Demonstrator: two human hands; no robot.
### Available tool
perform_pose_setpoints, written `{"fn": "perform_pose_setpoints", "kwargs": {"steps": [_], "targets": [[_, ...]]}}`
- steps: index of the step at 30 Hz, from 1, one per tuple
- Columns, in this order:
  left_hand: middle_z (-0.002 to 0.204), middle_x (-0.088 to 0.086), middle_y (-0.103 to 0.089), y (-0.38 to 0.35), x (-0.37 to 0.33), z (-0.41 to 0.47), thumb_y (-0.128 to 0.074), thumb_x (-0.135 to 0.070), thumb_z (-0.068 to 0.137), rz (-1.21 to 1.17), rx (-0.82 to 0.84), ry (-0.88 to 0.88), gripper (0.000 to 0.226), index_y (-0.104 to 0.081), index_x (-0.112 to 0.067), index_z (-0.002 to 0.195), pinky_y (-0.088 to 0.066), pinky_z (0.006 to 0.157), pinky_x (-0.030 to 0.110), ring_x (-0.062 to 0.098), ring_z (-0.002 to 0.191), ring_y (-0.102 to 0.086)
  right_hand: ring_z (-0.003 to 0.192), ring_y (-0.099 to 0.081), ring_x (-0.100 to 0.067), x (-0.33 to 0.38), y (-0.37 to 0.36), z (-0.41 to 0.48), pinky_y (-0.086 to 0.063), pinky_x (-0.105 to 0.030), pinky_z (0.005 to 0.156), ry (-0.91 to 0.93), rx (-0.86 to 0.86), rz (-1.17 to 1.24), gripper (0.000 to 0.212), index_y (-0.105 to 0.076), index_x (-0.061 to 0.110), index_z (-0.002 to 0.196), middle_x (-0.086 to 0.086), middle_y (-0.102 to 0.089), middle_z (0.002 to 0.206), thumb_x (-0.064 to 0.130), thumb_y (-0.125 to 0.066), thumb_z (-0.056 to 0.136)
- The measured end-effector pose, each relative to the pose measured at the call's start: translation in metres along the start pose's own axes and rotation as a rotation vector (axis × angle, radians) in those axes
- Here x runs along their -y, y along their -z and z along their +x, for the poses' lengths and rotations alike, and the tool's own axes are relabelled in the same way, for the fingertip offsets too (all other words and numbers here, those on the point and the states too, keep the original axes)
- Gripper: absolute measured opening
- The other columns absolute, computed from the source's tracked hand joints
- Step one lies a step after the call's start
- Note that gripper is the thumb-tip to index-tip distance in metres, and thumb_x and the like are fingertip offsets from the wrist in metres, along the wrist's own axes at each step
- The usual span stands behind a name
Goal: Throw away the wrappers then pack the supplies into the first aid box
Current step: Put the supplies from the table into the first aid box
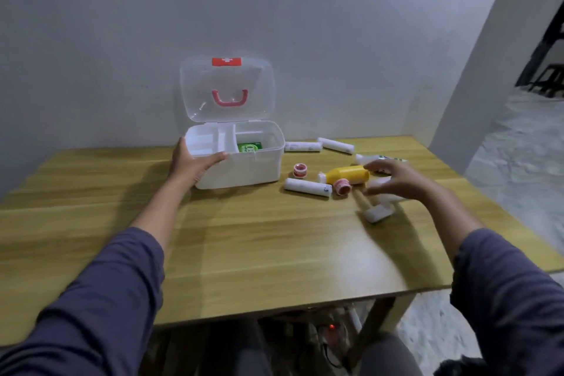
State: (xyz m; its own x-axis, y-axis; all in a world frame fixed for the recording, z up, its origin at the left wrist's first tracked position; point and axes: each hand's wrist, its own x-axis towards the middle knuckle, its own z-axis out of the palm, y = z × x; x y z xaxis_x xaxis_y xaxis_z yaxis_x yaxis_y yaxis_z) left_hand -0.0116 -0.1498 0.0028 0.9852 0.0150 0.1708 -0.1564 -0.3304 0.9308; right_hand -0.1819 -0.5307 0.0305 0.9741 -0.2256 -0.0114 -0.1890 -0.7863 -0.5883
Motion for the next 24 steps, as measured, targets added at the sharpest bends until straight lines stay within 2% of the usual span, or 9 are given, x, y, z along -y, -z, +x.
{"fn": "perform_pose_setpoints", "kwargs": {"steps": [3,5,7,10,17,21,24], "targets": [[0.141,0.007,-0.049,-0.001,0.002,0.002,-0.088,-0.041,0.058,0.002,-0.007,-0.009,0.099,-0.039,-0.016,0.139,-0.042,0.107,0.045,0.026,0.129,-0.048,0.134,-0.035,-0.020,-0.025,-0.002,-0.010,-0.031,-0.031,0.104,-0.072,0.071,-0.091,0.073,-0.042,0.022,0.137,0.001,-0.038,0.146,0.026,-0.077,0.072],[0.142,0.006,-0.048,-0.001,0.000,-0.001,-0.087,-0.051,0.049,0.004,-0.004,0.002,0.108,-0.038,-0.016,0.140,-0.041,0.107,0.045,0.025,0.129,-0.047,0.136,-0.031,-0.020,-0.034,-0.004,-0.009,-0.028,-0.035,0.110,-0.079,0.054,-0.118,0.071,-0.040,0.022,0.138,0.000,-0.033,0.150,0.024,-0.073,0.075],[0.144,0.006,-0.046,0.000,0.000,-0.003,-0.081,-0.064,0.036,0.005,-0.006,0.017,0.123,-0.036,-0.018,0.141,-0.041,0.108,0.045,0.025,0.131,-0.046,0.135,-0.034,-0.022,-0.037,-0.006,-0.006,-0.031,-0.035,0.108,-0.097,-0.006,-0.145,0.069,-0.042,0.023,0.137,-0.001,-0.035,0.149,0.025,-0.072,0.075],[0.146,0.005,-0.044,0.001,0.002,-0.003,-0.080,-0.073,0.026,0.000,-0.001,0.033,0.136,-0.034,-0.019,0.143,-0.040,0.109,0.046,0.025,0.133,-0.044,0.128,-0.040,-0.025,-0.034,-0.010,-0.001,-0.038,-0.036,0.102,-0.099,-0.062,-0.217,0.066,-0.045,0.024,0.135,-0.003,-0.039,0.145,0.031,-0.073,0.075],[0.144,0.005,-0.045,0.000,-0.001,-0.008,-0.082,-0.062,0.041,0.007,0.001,0.010,0.117,-0.037,-0.021,0.141,-0.041,0.108,0.046,0.025,0.132,-0.045,0.112,-0.051,-0.029,-0.026,-0.026,-0.001,-0.045,-0.041,0.092,-0.113,-0.216,-0.192,0.063,-0.046,0.018,0.126,-0.008,-0.045,0.130,0.044,-0.069,0.074],[0.145,0.004,-0.045,0.002,-0.003,-0.009,-0.080,-0.072,0.029,0.004,0.007,0.032,0.131,-0.036,-0.023,0.142,-0.041,0.108,0.046,0.024,0.132,-0.045,0.113,-0.050,-0.031,-0.011,-0.020,0.007,-0.044,-0.042,0.091,-0.056,-0.312,-0.081,0.067,-0.045,0.011,0.126,-0.012,-0.044,0.130,0.044,-0.070,0.074],[0.147,0.004,-0.042,0.002,-0.004,-0.011,-0.080,-0.069,0.032,0.005,0.010,0.046,0.131,-0.032,-0.023,0.144,-0.041,0.108,0.047,0.025,0.134,-0.042,0.113,-0.049,-0.029,0.016,-0.013,0.017,-0.042,-0.036,0.088,0.067,-0.381,-0.003,0.064,-0.047,0.008,0.123,-0.014,-0.046,0.126,0.039,-0.073,0.074]]}}
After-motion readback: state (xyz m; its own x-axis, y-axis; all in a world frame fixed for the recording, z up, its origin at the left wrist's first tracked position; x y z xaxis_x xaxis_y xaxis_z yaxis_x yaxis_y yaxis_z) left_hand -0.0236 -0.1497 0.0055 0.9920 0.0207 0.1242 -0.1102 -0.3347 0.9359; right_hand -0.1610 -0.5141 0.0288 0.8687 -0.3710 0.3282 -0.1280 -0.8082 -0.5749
